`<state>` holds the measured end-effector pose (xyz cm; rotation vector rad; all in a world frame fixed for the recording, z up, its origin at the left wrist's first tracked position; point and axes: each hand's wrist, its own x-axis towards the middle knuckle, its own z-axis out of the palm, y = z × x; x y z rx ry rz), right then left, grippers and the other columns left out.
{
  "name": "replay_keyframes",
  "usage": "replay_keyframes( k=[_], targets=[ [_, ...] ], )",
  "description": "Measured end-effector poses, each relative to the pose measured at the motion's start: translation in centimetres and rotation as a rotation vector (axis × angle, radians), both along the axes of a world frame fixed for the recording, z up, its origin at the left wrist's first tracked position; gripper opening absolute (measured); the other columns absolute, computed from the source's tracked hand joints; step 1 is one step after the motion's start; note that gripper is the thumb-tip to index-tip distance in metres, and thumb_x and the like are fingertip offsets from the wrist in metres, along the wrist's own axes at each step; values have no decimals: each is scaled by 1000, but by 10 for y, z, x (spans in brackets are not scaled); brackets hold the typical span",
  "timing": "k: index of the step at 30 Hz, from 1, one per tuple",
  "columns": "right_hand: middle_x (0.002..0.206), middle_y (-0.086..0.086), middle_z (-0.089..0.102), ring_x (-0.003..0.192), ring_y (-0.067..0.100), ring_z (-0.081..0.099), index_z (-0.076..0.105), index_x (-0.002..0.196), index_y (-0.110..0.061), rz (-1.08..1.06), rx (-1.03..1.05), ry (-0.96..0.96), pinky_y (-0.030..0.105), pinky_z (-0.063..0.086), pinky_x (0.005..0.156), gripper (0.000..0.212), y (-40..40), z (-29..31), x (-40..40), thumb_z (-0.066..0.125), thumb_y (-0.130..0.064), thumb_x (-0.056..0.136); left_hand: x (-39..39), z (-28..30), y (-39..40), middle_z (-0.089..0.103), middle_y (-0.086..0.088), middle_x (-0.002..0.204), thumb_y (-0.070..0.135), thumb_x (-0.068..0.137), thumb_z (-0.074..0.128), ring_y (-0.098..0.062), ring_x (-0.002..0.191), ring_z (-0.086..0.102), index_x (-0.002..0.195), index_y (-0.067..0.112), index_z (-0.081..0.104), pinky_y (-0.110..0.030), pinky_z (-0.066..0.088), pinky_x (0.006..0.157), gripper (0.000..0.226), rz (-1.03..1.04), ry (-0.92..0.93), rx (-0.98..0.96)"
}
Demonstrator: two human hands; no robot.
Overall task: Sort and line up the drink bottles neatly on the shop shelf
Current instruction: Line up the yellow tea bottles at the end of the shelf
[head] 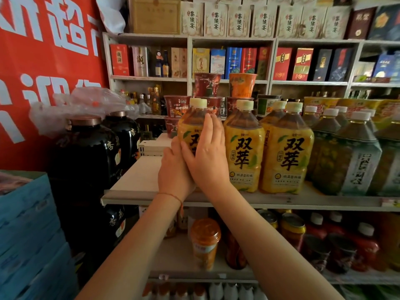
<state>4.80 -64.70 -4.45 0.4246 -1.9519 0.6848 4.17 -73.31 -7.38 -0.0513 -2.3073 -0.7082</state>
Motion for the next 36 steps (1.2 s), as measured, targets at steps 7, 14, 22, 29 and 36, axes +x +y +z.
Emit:
replay_keyframes(
  k=[7,14,22,29,36],
  targets=[
    [157,22,31,150,33,23,29,150,5,79,25,9,46,30,119,65,9,-4,5,59,-13,95,11,2,8,52,-5,137,40,88,69,-27,120,55,150,18,26,-39,48,82,78,1,28,144],
    [137,20,51,132,27,45,56,132,4,165,-133,344,43,42,107,41,72,8,24,53,-9,93,29,-1,49,28,-15,159,40,78,81,-30,144,34,160,15,0,-46,39,114,118,46,184,220],
    [136,0,51,124,13,45,44,143,-20,148,-848,-256,38,37,106,48,205,32,0,35,-45,102,25,19,134,27,-16,164,41,95,53,-39,153,17,154,18,41,-63,11,121,64,78,545,-256],
    [100,11,76,94,29,69,75,102,-23,573,-1002,-982,41,54,80,60,230,23,-26,32,-66,98,-1,16,162,20,-11,168,57,100,38,-37,155,11,156,27,37,-66,8,120,64,221,411,-434],
    [90,7,78,98,31,70,78,100,-24,651,-971,-1045,46,53,92,64,226,15,-40,34,-70,93,-5,12,160,40,-10,159,57,99,35,-39,149,29,149,21,50,-68,16,116,64,309,458,-475]
  ],
)
